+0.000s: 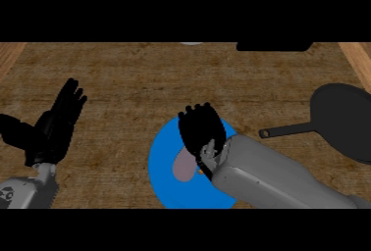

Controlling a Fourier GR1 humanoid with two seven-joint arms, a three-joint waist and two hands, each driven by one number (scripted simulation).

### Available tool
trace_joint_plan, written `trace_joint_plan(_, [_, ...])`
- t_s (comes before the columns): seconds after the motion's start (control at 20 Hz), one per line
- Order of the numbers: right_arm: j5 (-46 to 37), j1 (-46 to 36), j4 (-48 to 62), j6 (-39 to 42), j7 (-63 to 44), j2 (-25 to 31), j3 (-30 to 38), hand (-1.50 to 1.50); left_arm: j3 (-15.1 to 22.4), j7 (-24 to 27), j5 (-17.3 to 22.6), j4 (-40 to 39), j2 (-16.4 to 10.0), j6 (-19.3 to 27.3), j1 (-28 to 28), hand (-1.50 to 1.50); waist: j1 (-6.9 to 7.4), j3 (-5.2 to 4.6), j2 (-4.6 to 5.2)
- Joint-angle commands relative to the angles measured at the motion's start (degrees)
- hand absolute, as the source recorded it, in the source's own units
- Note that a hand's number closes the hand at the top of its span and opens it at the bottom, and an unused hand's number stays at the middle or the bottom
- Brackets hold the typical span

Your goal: Pick the croissant from the plate and place it in the pan

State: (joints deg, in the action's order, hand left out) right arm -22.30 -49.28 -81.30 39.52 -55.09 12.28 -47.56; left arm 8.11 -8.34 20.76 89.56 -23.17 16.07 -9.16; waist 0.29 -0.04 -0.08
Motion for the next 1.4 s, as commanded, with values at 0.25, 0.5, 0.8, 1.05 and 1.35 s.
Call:
trace_joint_plan(0.25, [-8.68, 1.98, 7.67, 2.24, 1.24, -4.83, 2.70, -1.50, -1.27, -1.69, -2.67, 0.18, 1.90, -0.40, -1.08, 0.00, 0.03, 0.04, 0.10])
trace_joint_plan(0.5, [-13.61, 5.96, 10.83, 0.94, 5.43, -5.06, 2.67, -1.50, -2.59, -0.57, -3.79, -0.18, 2.57, -1.61, -0.61, 0.00, -0.05, 0.03, 0.14])
trace_joint_plan(0.8, [-19.49, 9.46, 9.29, 1.10, 9.44, -5.36, 6.15, -1.50, -3.63, -4.50, -5.16, 1.01, 4.19, -2.13, -1.89, 0.00, -0.16, 0.04, 0.06])
trace_joint_plan(1.05, [-23.18, 7.40, 16.27, -0.98, 16.88, -6.08, 9.42, -1.50, -2.19, -4.14, -7.34, 3.34, 7.29, -1.37, 0.58, 0.00, 0.07, 0.04, 0.10])
trace_joint_plan(1.35, [-26.97, 7.84, 24.11, -5.23, 23.04, -11.00, 8.68, 1.50, -8.06, -2.86, -4.64, -0.08, 4.12, -7.03, -1.30, 0.00, 0.36, 0.04, 0.19])
